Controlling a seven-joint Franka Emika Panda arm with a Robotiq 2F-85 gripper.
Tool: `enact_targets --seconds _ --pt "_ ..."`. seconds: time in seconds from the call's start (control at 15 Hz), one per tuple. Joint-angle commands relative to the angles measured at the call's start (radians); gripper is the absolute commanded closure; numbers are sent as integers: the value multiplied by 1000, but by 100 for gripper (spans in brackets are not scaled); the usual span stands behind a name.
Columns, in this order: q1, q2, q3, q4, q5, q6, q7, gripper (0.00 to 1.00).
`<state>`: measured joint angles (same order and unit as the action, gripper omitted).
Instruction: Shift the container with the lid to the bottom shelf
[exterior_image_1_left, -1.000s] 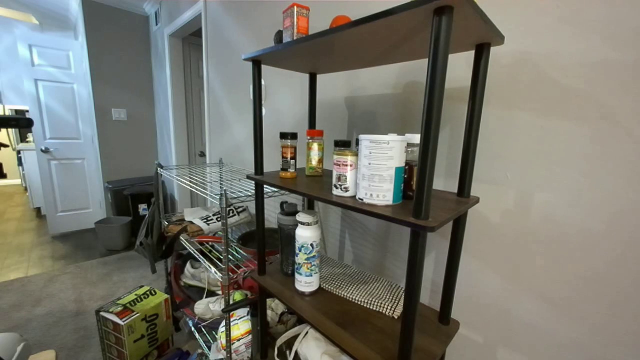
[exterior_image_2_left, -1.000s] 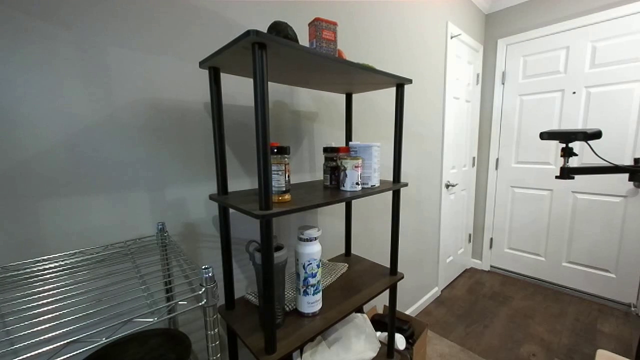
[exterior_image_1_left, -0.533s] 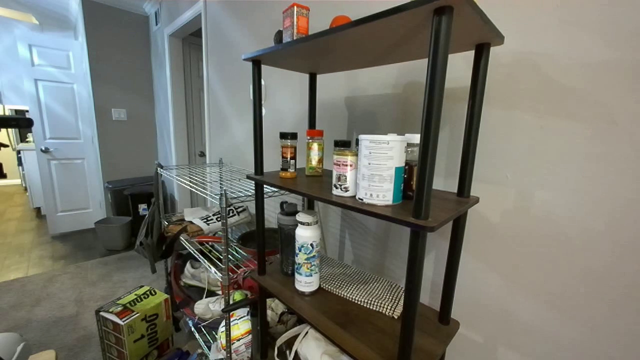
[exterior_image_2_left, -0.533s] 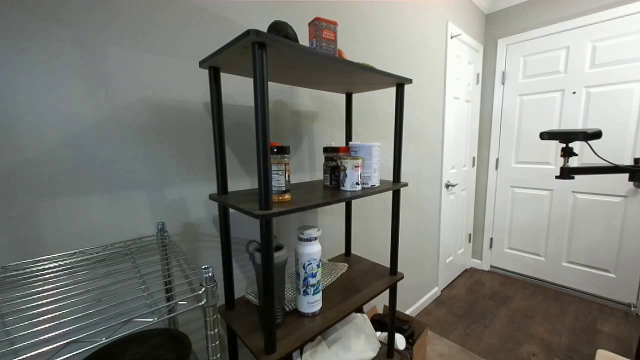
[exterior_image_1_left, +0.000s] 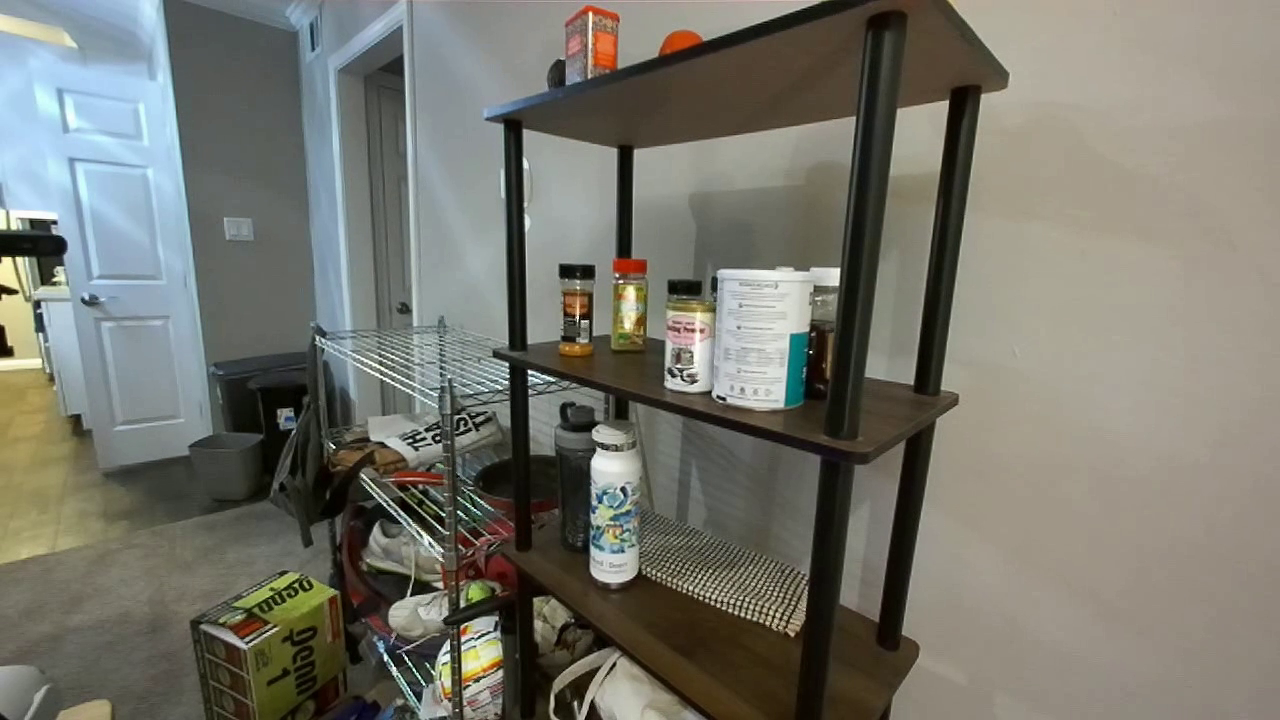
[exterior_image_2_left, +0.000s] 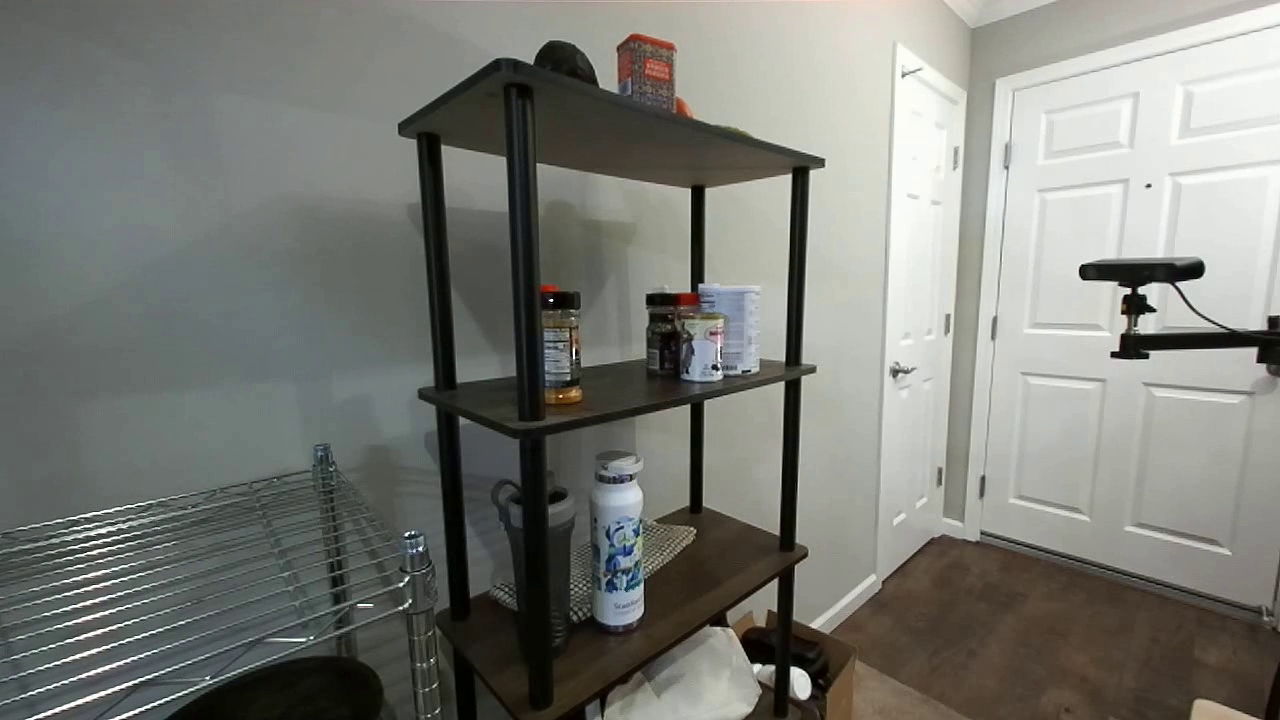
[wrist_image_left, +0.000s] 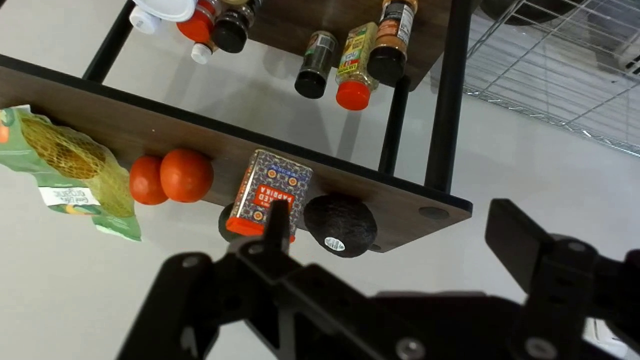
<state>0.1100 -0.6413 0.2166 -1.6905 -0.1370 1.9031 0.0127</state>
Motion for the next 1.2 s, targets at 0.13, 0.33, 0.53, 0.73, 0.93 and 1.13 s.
enact_targets --seconds 0.13,0.33,0.53,0.73,0.93,1.13 --pt "13 111 49 120 15 -4 16 0" --pt "4 181 80 195 -2 -12 31 0" --pt "-17 266 87 292 -6 -15 89 0" --pt "-42 347 85 381 -33 -30 156 0" --pt "-49 414 87 446 -59 -55 202 0" --pt "-40 476 88 498 -107 -89 251 0"
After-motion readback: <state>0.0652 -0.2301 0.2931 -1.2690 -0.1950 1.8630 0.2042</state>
